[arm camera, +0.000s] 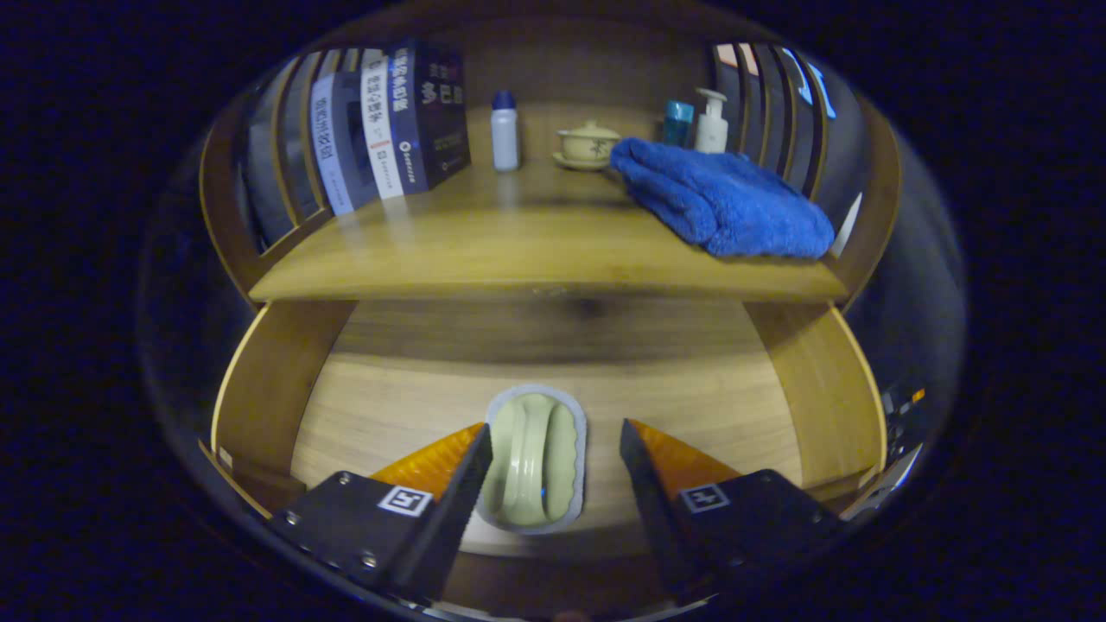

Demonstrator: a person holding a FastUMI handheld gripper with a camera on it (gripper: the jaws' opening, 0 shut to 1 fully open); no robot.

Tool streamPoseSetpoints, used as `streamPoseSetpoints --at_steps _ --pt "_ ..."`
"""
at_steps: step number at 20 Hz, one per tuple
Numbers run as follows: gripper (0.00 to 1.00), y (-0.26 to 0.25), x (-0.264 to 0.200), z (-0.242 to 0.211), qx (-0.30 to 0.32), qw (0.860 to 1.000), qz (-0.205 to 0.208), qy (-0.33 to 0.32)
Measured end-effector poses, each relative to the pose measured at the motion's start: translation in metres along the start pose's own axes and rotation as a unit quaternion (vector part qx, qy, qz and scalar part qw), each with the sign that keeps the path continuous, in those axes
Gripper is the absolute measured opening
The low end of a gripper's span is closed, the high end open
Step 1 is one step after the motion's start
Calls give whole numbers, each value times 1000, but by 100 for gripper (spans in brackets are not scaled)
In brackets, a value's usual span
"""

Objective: Pull open the drawer, take out the items inside it, and place them on the countertop above the cabinet.

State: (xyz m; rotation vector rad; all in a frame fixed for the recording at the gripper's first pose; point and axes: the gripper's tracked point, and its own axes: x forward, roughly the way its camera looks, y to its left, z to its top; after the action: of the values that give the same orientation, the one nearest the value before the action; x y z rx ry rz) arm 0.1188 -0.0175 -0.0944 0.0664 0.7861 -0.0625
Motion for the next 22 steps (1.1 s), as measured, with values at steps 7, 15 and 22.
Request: streamPoseSetpoints --at_steps 7,15,22 --pt "16 7 5 -11 4 999 37 10" --pt "16 32 -38 9 14 990 104 -94" --pt "16 36 -86 33 -8 962 132 -240"
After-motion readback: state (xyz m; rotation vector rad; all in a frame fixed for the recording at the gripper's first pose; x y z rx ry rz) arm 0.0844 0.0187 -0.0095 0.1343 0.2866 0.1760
